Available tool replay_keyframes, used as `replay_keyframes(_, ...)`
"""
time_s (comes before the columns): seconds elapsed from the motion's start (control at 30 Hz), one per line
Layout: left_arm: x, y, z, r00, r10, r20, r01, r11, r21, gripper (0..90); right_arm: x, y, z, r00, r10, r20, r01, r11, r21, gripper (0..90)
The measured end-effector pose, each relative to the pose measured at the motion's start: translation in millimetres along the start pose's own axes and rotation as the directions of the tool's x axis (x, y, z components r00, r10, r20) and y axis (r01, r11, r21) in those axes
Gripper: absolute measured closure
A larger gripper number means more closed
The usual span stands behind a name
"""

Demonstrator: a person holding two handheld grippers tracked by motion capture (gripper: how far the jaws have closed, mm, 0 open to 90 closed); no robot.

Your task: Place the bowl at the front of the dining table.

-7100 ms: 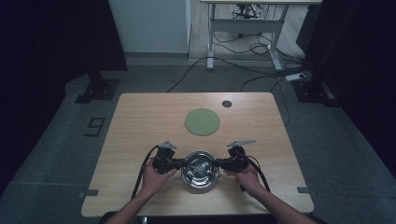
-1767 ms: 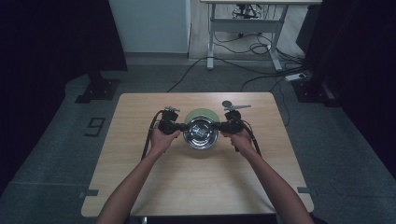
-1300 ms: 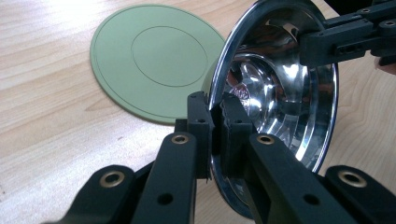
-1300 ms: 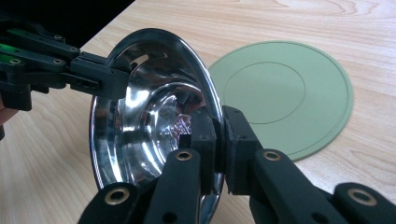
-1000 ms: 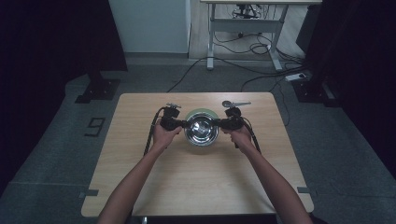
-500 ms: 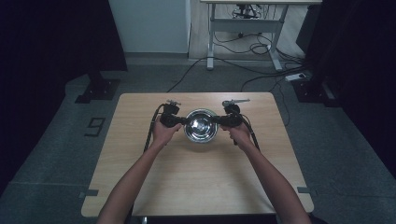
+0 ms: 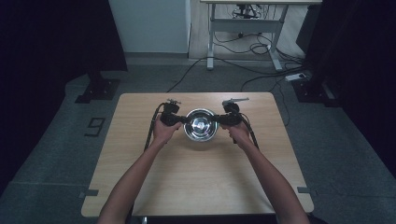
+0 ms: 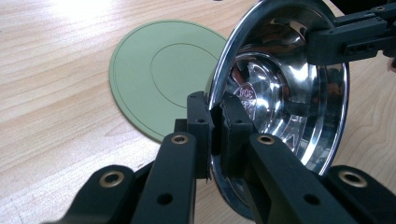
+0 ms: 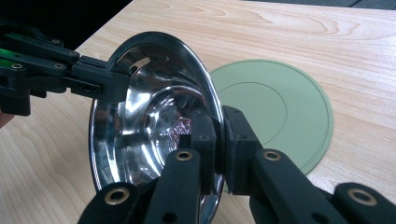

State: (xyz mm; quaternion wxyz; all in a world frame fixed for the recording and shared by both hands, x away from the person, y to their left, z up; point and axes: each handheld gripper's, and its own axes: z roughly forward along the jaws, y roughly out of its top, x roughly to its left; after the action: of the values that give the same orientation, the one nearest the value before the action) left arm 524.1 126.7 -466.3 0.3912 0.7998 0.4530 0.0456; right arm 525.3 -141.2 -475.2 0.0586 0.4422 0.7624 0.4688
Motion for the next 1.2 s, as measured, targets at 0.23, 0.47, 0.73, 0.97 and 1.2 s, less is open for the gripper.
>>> replay_keyframes(0.23,1.1,5.0,3.2,1.0000,0.002,-0.005,-0.002,1.0000,0.001,84.9,-3.9,3.5,1.0,1.0000,0.004,0.005,-0.004,1.000,-0.001,84.5)
replay_keyframes(0.47,2.0,8.0,4.0,1.0000,-0.001,-0.009,0.001,1.0000,-0.002,84.8,-5.7,6.4,1.8,1.0000,0.004,0.007,-0.004,1.000,-0.006,84.4)
replay_keyframes(0.73,5.1,10.2,5.6,0.9999,-0.006,-0.013,0.006,1.0000,-0.002,84.8,-6.0,9.5,4.3,0.9999,0.001,0.015,-0.001,1.000,-0.007,84.4)
replay_keyframes(0.97,7.1,11.7,11.1,0.9998,-0.008,-0.015,0.008,1.0000,0.000,84.8,-11.2,8.3,8.4,0.9997,0.012,0.020,-0.011,1.000,-0.013,84.3)
replay_keyframes(1.2,9.5,12.0,16.6,0.9997,-0.015,-0.017,0.015,0.9999,0.004,84.8,-15.2,6.7,12.0,0.9996,0.015,0.022,-0.014,1.000,-0.011,84.3)
